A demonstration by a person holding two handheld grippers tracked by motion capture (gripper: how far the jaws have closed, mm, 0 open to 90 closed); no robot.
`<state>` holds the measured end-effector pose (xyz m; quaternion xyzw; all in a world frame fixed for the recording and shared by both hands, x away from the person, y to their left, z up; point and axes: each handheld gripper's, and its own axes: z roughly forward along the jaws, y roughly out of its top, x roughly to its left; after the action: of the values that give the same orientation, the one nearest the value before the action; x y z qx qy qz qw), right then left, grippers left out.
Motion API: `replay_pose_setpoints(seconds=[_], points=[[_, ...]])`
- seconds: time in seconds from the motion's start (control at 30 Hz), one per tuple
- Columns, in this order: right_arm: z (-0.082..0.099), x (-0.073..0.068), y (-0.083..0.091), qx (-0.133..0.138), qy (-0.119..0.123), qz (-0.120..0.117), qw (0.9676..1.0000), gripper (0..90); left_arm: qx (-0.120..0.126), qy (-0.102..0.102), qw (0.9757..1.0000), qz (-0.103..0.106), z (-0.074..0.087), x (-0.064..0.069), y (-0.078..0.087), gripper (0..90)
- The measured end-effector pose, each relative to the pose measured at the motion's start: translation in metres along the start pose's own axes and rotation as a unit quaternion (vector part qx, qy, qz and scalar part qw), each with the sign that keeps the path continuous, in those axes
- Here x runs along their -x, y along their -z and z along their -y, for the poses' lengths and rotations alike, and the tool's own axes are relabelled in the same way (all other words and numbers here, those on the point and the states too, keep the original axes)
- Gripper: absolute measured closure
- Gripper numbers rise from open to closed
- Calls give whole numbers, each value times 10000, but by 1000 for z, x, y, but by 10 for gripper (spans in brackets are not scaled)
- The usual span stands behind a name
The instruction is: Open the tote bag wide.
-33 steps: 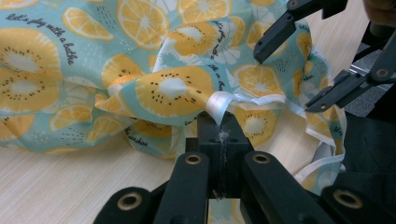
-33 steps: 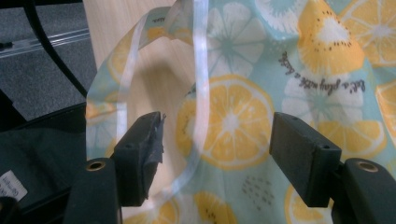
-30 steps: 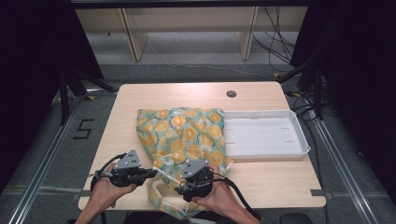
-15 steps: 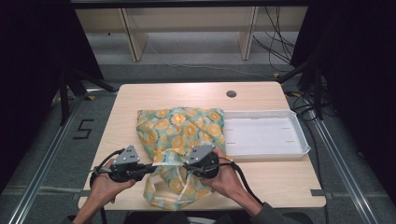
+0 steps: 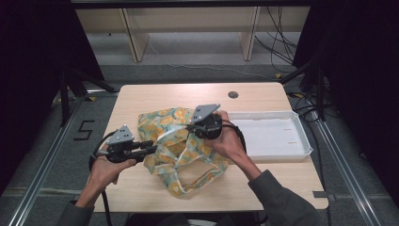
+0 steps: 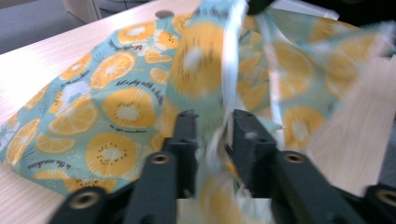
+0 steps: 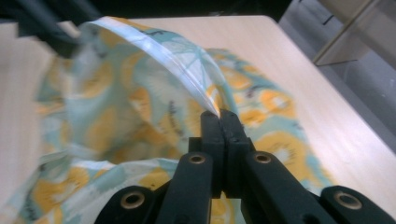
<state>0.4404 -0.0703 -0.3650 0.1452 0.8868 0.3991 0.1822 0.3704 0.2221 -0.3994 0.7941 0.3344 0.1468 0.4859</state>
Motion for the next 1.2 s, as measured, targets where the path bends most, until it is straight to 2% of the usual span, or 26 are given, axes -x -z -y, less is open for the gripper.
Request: replay_pose_setpoints(seconds=[0.03, 0.1, 0.17, 0.2, 0.23, 0.3, 0.43, 0.5, 0.53, 0.57, 0.6, 0.63, 0.67, 0.7, 0.73, 0.77, 0.83, 0.93, 0.97, 1.0, 1.03, 1.07, 1.1, 1.13, 1.17, 1.2], points=[[-2, 8, 0, 29, -12, 40, 10000, 900, 72, 63, 9999, -48, 0, -2, 4, 635], [-4, 23, 1, 97, -166, 38, 9998, 900, 138, 174, 9997, 70, 1, -5, 12, 579], [-7, 35, 1, 108, -260, 78, 9996, 900, 180, 226, 9995, 99, 2, -3, 19, 475], [-8, 39, 1, 87, -368, 121, 9992, 900, 169, 254, 9994, 145, 4, -2, 21, 428], [-8, 44, 0, 81, -316, 145, 9994, 900, 156, 336, 9991, 194, 8, 0, 22, 386], [-9, 50, -2, 71, -438, 204, 9988, 900, 38, 304, 9992, 254, 16, 7, 20, 325], [-11, 56, -7, 36, -472, 171, 9987, 900, -248, 334, 9991, 90, 34, 18, -2, 270], [-13, 57, -8, 4, -528, 154, 9985, 900, -346, 385, 9986, 93, 40, 20, -17, 254], [-14, 59, -9, -5, -511, 150, 9986, 900, -357, 467, 9981, 170, 41, 20, -24, 247], [-14, 59, -9, -5, -511, 150, 9986, 900, -357, 467, 9981, 170, 41, 20, -24, 247], [-13, 60, -10, 14, -526, 176, 9985, 900, -401, 556, 9976, 122, 42, 20, -32, 247], [-13, 64, -13, 23, -546, 159, 9984, 900, -427, 580, 9974, -19, 40, 24, -42, 229], [-13, 65, -14, -33, -542, 122, 9984, 900, -427, 580, 9974, -19, 40, 24, -42, 228], [-13, 65, -14, -33, -542, 122, 9984, 900, -488, 539, 9973, -142, 37, 26, -46, 228], [-12, 65, -16, -52, -632, 72, 9980, 900, -499, 427, 9971, -373, 30, 31, -55, 225], [-12, 65, -18, 15, -600, 79, 9982, 900, -425, 434, 9973, -408, 27, 33, -60, 225], [-12, 64, -20, -12, -629, 100, 9980, 900, -530, 283, 9971, -470, 20, 34, -69, 229], [-12, 64, -22, -51, -628, 14, 9980, 900, -503, 386, 9955, -708, 14, 27, -86, 255], [-12, 64, -23, -53, -706, 30, 9975, 900, -441, 486, 9956, -673, 13, 24, -90, 305], [-11, 66, -24, -20, -627, 40, 9980, 900, -329, 584, 9958, -620, 13, 21, -95, 424], [-11, 67, -24, -85, -689, -12, 9976, 900, -209, 702, 9953, -626, 12, 19, -98, 521], [-10, 67, -26, -56, -779, 7, 9969, 900, -89, 602, 9957, -693, 10, 16, -100, 603], [-10, 67, -26, -56, -779, 7, 9969, 900, -89, 602, 9957, -693, 10, 16, -100, 712], [-8, 69, -30, -47, -779, 16, 9969, 900, 113, 753, 9948, -670, 5, 11, -102, 782], [-7, 70, -32, -101, -740, 8, 9972, 900, 113, 753, 9948, -670, 5, 11, -102, 829], [-7, 70, -32, -101, -740, 8, 9972, 900, 131, 716, 9954, -629, 2, 7, -101, 829]])
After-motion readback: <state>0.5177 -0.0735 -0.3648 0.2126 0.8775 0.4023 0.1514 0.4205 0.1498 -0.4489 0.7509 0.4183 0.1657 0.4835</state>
